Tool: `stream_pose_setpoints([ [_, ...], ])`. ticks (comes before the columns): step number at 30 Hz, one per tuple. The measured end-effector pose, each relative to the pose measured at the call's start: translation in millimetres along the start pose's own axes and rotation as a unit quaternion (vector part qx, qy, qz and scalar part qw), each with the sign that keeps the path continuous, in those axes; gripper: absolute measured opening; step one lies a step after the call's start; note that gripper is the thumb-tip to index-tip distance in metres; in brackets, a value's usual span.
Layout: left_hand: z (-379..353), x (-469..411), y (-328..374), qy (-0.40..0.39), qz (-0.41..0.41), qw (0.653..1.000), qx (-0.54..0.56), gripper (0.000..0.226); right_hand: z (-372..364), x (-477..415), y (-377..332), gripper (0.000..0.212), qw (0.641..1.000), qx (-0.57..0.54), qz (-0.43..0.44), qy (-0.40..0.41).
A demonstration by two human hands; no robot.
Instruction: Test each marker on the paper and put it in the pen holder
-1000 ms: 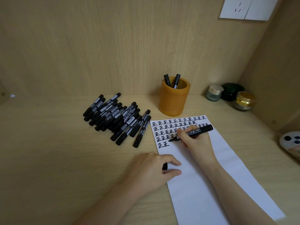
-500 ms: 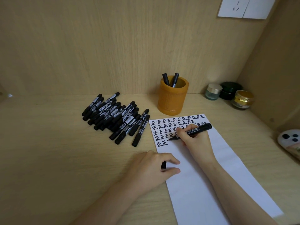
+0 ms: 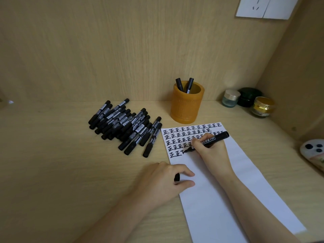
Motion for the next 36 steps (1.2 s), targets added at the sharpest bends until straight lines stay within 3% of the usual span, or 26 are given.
stream_pose_setpoints([
  [6,-0.1,0.3,0.1,0.002,-0.005,1.000,0.004,0.024,0.1,0.1,0.3,0.023,0.999,-0.037,-0.004,-0.014],
  [23,2.1,1.7,3.9,-0.005,-0.006,1.000,0.002,0.025,-1.0,3.2,-1.7,0.020,0.999,-0.008,0.003,-0.031],
  [32,2.0,1.9,3.6,0.003,-0.009,1.000,-0.004,0.023,4.3,3.8,-3.5,0.022,1.000,0.013,-0.018,0.014],
  [36,2.4,3.6,5.1,-0.002,-0.016,1.000,0.024,0.019,6.7,2.6,-4.7,0.022,0.998,-0.055,-0.034,0.012],
])
Point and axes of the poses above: each hand's wrist, its own x-axis away from the middle knuckle, its own z-axis out of the back of the hand, y = z × x, the point moved 1 cm from there along -x, towards the middle knuckle, and after that the axes turned 9 degrees about x, right-handed, at the moved point
